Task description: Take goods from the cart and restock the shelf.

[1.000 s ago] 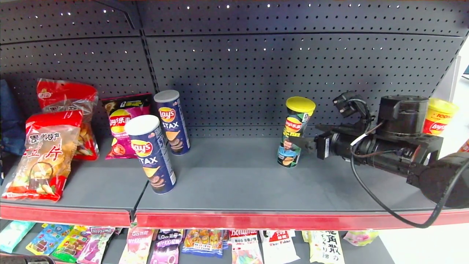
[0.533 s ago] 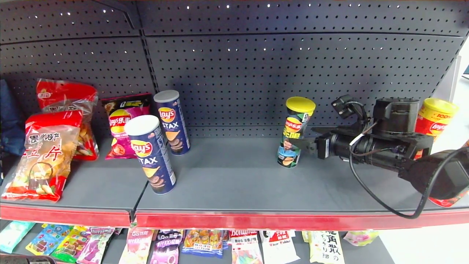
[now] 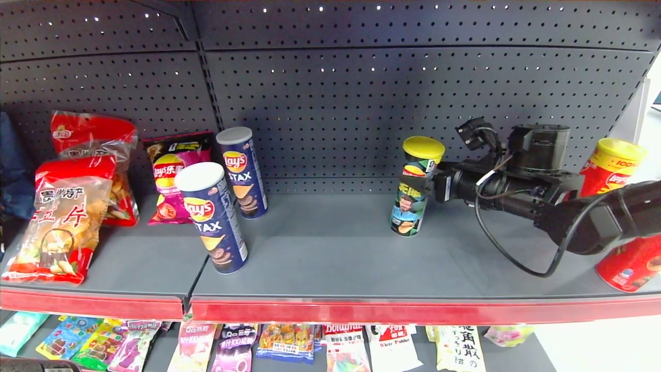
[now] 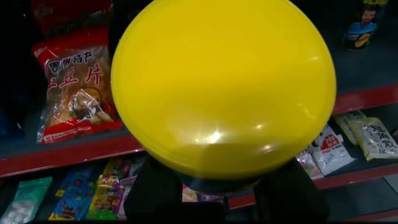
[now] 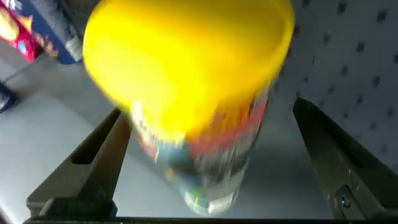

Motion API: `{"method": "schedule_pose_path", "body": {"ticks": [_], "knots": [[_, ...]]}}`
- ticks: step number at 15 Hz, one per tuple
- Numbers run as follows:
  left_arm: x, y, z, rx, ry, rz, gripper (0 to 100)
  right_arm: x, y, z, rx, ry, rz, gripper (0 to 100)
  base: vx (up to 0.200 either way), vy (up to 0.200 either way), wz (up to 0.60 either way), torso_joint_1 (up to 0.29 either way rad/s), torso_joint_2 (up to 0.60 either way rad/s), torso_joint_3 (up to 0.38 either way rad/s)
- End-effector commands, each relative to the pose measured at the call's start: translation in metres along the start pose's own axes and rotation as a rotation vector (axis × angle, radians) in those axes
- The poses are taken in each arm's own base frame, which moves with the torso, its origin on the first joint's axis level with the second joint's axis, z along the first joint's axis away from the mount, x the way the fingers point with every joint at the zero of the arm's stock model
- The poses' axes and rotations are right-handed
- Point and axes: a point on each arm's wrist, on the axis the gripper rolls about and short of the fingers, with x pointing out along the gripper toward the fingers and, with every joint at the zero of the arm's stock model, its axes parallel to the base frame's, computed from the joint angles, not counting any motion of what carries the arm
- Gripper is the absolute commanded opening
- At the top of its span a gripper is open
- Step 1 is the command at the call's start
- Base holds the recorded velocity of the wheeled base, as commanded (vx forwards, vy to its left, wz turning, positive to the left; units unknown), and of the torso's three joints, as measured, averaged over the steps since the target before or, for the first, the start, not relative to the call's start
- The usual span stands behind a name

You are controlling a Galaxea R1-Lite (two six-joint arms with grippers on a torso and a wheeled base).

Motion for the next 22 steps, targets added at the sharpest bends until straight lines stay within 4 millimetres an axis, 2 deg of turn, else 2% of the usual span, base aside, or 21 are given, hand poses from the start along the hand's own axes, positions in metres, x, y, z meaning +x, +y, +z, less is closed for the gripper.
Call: {"method": "schedule_pose_path", "body": {"ticks": [1, 6, 7, 11, 13, 16, 18, 20, 22], "knots": [[0.001, 0.000, -0.001, 0.000, 0.009, 0.000, 0, 0.012, -0.003, -0.001, -0.002, -0.005, 0.005, 100, 0.000, 0.000, 0.00, 0.000, 0.00, 0.000], [0.002, 0.000, -0.002, 0.000, 0.013, -0.001, 0, 0.018, -0.004, -0.005, -0.002, 0.005, 0.008, 100, 0.000, 0.000, 0.00, 0.000, 0.00, 0.000], [0.002, 0.000, -0.002, 0.000, 0.015, -0.003, 0, 0.018, -0.004, -0.006, -0.001, 0.008, 0.009, 0, 0.000, 0.000, 0.00, 0.000, 0.00, 0.000], [0.003, 0.000, -0.001, 0.000, 0.019, -0.005, 0, 0.018, 0.005, -0.005, -0.007, 0.007, 0.037, 0, 0.000, 0.000, 0.00, 0.000, 0.00, 0.000], [0.003, 0.000, -0.001, 0.000, 0.019, -0.006, 0, 0.012, 0.011, 0.003, -0.015, -0.012, 0.054, 0, 0.000, 0.000, 0.00, 0.000, 0.00, 0.000], [0.003, 0.000, 0.001, 0.000, 0.013, -0.007, 0, -0.023, 0.037, 0.014, -0.031, -0.033, 0.142, 0, 0.000, 0.000, 0.00, 0.000, 0.00, 0.000], [0.002, 0.000, 0.002, 0.000, 0.008, -0.006, 0, -0.050, 0.050, 0.006, -0.083, -0.010, 0.182, 0, 0.000, 0.000, 0.00, 0.000, 0.00, 0.000], [0.003, 0.000, 0.002, 0.001, 0.009, -0.011, 0, -0.060, 0.052, -0.003, -0.158, 0.003, 0.215, 0, 0.000, 0.000, 0.00, 0.000, 0.00, 0.000], [0.003, 0.000, 0.003, 0.001, 0.013, -0.015, 0, -0.067, 0.055, -0.002, -0.172, -0.012, 0.284, 0, 0.000, 0.000, 0.00, 0.000, 0.00, 0.000]]}}
